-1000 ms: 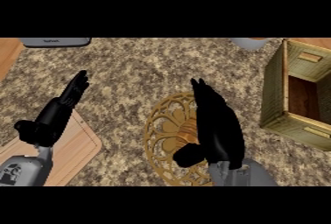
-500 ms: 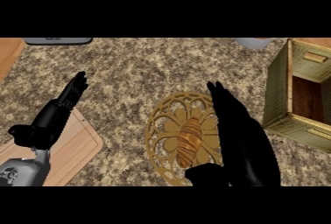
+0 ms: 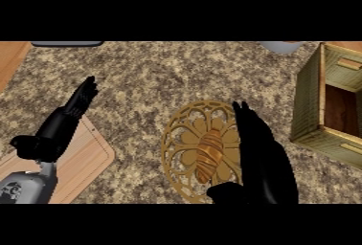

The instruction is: Pick the croissant from the placemat and place it in the basket

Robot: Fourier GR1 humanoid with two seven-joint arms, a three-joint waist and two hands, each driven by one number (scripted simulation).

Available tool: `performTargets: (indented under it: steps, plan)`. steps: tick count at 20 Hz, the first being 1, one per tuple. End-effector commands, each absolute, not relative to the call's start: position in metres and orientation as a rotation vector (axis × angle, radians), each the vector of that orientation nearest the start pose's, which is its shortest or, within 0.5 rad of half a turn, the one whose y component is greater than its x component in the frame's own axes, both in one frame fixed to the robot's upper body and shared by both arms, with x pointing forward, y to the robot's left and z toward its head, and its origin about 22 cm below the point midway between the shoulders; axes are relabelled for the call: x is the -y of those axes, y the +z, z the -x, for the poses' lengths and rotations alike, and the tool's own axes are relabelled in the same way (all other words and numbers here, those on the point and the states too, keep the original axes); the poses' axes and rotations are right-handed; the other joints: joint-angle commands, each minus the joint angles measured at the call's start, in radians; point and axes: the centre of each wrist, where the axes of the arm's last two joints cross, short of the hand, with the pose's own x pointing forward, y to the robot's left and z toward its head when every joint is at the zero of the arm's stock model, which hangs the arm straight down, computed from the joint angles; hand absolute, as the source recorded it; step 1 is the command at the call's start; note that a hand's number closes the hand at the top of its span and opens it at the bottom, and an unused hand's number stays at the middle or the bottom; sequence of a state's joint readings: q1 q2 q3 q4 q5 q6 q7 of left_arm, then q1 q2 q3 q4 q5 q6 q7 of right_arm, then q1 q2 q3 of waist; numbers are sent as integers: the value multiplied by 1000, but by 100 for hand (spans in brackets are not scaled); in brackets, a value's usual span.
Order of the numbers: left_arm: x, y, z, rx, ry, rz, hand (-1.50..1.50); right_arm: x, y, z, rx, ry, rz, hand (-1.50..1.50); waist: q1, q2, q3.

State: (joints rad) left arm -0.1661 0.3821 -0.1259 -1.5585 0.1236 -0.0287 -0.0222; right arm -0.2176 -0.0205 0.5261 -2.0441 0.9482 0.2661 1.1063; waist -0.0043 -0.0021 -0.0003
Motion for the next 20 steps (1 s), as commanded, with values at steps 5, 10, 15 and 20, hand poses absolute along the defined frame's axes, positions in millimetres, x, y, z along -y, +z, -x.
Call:
performTargets:
  steps: [5,10,15,20]
  plan:
    - [-267,56,-264,1710,-376,-50,0,94,89,-209,1093,665,914,-150,8,1,1]
    - [-249,50,-274,1706,-396,-47,0,100,102,-213,1126,664,889,-150,4,2,0]
    - [-266,57,-285,1695,-350,-44,0,92,95,-211,1165,659,846,-150,4,2,0]
    - [-258,61,-280,1694,-385,-53,0,83,116,-229,1164,654,855,-150,8,2,0]
